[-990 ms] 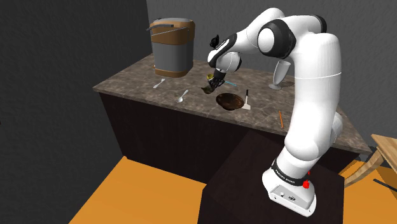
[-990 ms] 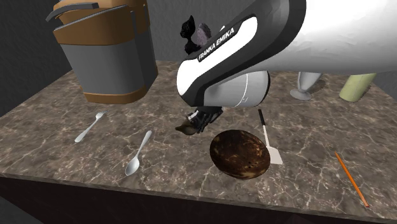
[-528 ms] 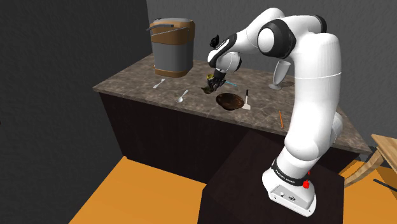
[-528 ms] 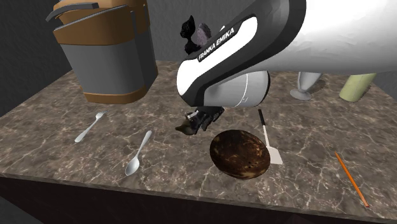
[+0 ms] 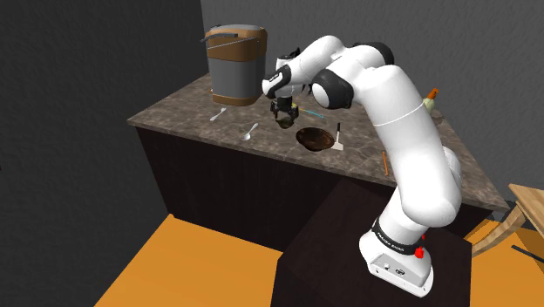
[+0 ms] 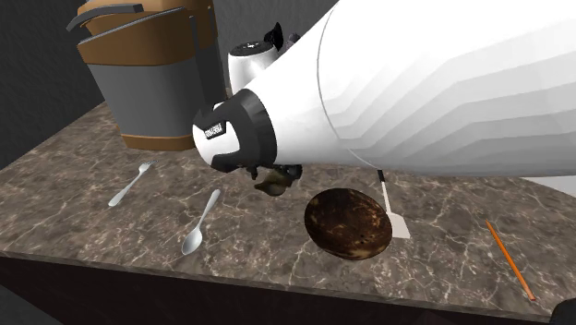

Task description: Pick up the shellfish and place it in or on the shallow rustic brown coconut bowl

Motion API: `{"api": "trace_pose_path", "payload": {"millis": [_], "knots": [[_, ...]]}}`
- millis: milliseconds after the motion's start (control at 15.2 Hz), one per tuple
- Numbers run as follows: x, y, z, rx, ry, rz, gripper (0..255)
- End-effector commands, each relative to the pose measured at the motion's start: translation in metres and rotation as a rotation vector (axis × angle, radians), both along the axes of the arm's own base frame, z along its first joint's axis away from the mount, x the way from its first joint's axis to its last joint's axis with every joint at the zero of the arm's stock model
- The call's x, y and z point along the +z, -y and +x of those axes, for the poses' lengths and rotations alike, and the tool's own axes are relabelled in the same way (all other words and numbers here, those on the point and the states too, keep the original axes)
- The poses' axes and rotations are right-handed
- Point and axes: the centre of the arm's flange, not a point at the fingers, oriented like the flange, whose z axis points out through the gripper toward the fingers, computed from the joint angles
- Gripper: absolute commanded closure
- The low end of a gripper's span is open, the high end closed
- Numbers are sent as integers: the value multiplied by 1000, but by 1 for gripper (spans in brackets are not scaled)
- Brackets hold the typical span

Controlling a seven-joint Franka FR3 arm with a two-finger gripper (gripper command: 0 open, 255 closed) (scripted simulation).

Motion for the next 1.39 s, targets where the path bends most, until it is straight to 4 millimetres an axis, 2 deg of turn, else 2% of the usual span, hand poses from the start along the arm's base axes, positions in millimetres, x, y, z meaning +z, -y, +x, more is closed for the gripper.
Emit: {"api": "trace_pose_path", "payload": {"millis": [0,264,726,792,1320], "knots": [[-10,1,2,-30,-3,-4,0],[-29,4,3,-30,-3,-4,0],[-29,4,3,-30,-3,-4,0],[-29,4,3,-30,-3,-4,255],[-29,4,3,-30,-3,-4,255]]}}
